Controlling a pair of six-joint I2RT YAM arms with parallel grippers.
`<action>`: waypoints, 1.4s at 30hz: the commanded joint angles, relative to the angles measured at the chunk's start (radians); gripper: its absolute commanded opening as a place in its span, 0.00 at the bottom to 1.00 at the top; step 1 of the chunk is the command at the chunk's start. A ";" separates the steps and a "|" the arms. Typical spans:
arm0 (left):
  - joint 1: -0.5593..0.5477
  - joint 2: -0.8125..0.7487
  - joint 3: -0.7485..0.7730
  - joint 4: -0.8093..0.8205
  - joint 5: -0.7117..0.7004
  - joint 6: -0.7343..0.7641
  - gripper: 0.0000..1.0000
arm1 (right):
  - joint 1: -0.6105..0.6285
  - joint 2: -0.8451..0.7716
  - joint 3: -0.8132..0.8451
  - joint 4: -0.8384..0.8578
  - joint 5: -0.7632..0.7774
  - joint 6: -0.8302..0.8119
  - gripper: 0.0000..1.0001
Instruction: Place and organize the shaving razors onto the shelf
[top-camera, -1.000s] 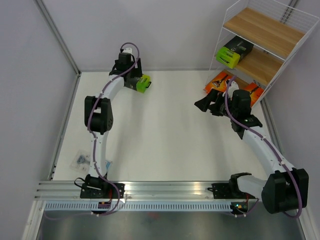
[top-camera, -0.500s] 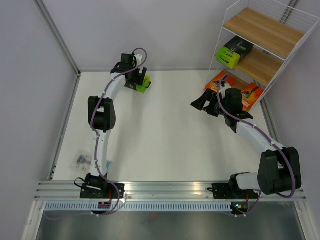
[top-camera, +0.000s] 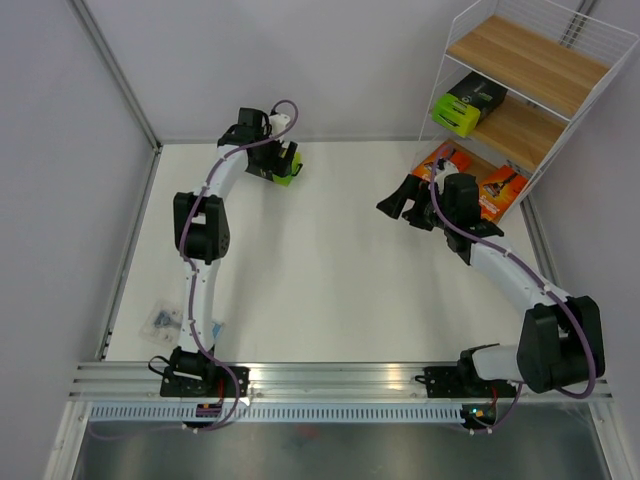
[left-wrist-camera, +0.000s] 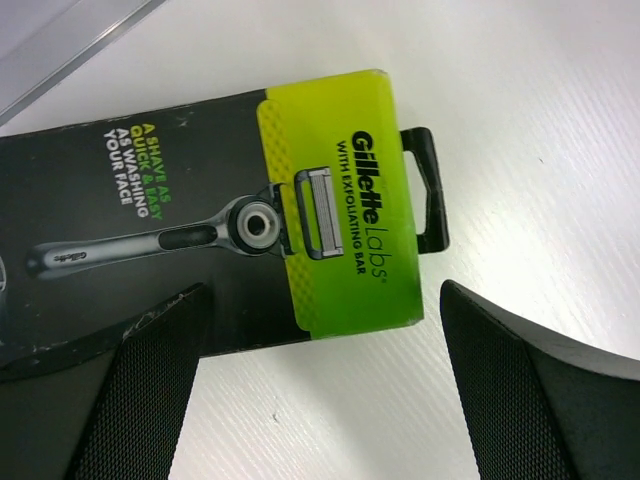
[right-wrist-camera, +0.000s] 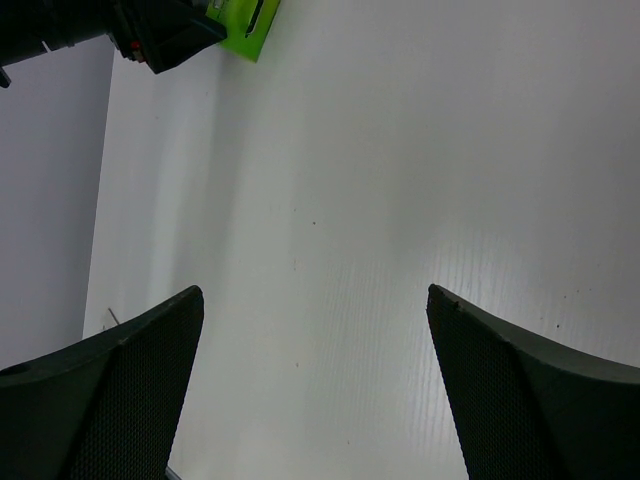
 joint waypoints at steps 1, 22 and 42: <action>-0.008 0.008 -0.049 -0.182 0.164 0.075 1.00 | 0.011 -0.048 0.017 0.014 0.034 0.002 0.98; -0.108 -0.105 -0.052 -0.042 0.072 -0.145 0.83 | 0.017 -0.094 -0.019 -0.046 0.096 -0.031 0.98; -0.149 -0.049 -0.052 0.133 -0.075 -0.257 0.81 | 0.016 -0.088 -0.030 -0.052 0.114 -0.047 0.98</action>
